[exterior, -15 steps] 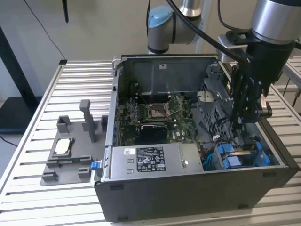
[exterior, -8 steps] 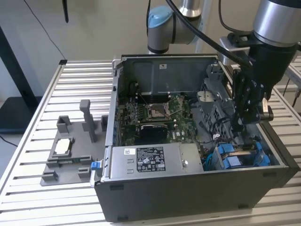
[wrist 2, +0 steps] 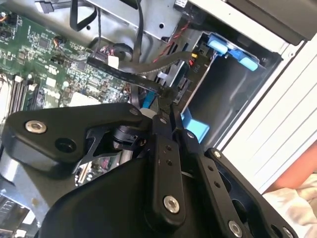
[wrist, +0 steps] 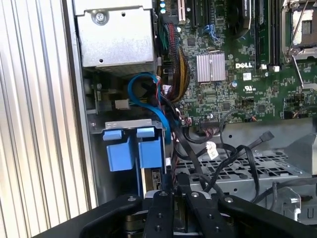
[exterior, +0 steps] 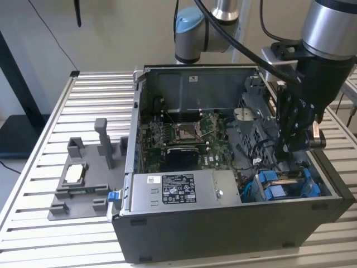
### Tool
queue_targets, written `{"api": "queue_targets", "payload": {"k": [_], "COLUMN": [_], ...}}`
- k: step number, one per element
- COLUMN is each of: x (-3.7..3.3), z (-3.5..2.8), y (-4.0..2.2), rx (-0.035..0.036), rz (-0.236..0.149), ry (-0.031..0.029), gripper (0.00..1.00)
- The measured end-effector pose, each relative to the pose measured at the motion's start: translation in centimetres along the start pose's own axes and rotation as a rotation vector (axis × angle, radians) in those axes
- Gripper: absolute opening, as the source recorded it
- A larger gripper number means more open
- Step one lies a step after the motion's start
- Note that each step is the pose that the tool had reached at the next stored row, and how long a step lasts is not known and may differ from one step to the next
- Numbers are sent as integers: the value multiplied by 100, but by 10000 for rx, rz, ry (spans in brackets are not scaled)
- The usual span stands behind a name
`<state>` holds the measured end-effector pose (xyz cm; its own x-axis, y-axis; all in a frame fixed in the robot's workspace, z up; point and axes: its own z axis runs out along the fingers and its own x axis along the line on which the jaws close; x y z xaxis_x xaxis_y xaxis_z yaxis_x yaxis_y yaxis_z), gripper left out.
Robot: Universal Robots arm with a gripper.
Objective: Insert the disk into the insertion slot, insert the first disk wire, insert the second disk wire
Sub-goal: 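Insert the second disk wire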
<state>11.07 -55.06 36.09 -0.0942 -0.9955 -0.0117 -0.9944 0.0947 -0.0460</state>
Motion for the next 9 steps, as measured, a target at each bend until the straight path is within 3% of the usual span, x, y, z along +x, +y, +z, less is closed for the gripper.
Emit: {"api": "queue_targets", "payload": {"k": [3,5,7,9], "x": [23,54,88,113], "z": [9,13,15,18], "y": [27,43,57,72], "rx": [3,44,137,292], "rz": [-6,-9,-11,-16], "ry": [9,3,-5,-20], "gripper": [16,16,16,16]}}
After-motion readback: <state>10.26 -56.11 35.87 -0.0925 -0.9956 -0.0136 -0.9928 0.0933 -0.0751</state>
